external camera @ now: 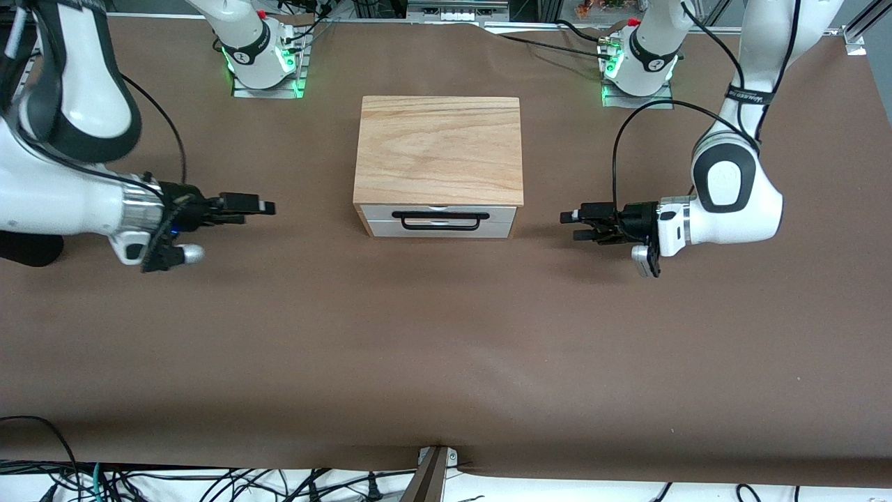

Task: Pull top drawer with both arms simultaneously
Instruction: 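Move the left gripper and the right gripper toward the drawer handle ends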

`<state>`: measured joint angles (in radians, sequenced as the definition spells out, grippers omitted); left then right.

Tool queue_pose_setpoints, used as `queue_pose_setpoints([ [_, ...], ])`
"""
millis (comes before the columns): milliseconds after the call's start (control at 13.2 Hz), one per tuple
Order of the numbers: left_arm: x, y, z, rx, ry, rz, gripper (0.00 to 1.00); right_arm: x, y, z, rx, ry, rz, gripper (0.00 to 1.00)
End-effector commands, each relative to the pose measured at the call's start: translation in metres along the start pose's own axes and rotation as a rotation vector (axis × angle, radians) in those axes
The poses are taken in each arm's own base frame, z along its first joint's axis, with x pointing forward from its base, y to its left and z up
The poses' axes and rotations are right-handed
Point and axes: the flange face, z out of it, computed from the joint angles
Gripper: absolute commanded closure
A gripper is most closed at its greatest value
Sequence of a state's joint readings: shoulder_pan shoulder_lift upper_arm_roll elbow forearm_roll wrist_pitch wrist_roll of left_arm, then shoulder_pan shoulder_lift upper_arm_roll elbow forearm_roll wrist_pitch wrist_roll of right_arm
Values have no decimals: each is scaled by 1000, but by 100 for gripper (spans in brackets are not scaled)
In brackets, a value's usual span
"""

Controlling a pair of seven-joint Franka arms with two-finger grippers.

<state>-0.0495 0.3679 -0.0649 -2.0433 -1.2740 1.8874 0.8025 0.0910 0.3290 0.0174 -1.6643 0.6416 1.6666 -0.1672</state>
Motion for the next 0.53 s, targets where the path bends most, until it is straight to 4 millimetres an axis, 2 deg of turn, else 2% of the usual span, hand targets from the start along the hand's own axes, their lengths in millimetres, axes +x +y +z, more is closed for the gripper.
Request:
queue_pose_setpoints([
  [0, 0, -20, 17, -175, 53, 63, 0, 15, -14, 47, 76, -71, -102, 0],
  [151, -2, -44, 35, -258, 96, 93, 0, 30, -2, 83, 216, -90, -145, 0],
  [226, -2, -52, 45, -289, 118, 102, 0, 35, 1, 94, 277, -87, -164, 0],
  [377, 1, -64, 66, -340, 146, 136, 0, 40, 4, 122, 327, -83, -172, 0],
  [453, 2, -70, 78, -368, 163, 152, 0, 47, 7, 145, 370, -62, -181, 0],
])
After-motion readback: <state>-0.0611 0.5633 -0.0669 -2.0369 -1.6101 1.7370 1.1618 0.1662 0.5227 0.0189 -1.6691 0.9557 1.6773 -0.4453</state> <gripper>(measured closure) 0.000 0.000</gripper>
